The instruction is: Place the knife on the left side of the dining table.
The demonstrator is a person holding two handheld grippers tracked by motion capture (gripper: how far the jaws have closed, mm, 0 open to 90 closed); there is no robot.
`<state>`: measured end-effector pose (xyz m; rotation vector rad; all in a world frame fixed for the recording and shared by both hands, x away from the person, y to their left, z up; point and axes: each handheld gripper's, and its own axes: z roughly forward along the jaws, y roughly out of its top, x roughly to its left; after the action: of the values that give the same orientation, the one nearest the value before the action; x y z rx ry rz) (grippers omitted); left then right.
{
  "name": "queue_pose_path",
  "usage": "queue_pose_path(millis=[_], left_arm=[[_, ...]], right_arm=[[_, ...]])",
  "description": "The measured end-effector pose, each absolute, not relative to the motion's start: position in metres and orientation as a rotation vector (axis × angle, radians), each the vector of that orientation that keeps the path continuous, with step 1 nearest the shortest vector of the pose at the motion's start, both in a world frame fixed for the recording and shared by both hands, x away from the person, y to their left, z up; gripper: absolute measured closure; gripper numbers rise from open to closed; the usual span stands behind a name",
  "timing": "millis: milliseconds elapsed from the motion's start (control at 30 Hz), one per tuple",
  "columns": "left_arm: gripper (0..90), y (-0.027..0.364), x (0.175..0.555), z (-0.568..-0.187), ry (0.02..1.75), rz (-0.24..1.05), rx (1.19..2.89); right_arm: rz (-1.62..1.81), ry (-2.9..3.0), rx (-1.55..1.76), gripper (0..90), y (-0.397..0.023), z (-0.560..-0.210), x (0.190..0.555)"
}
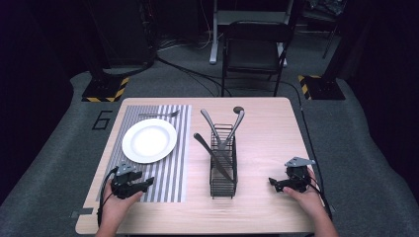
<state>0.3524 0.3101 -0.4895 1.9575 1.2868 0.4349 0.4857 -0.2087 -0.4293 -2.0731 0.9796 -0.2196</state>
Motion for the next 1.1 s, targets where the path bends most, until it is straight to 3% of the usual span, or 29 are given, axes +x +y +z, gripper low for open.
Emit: queue_pose_path(millis=[533, 1100], left_arm=[[52.1, 0.287, 0.361, -0.466, 1.281, 0.344, 1.936], [54.7, 0.248, 0.377, -0.425, 1.164, 0.321, 1.948]], right_arm=[[-0.219, 0.978, -2.077, 0.0, -0.209, -0.429, 0.486], [-0.222, 0.978, -2.078, 0.0, -0.209, -0.429, 0.486]])
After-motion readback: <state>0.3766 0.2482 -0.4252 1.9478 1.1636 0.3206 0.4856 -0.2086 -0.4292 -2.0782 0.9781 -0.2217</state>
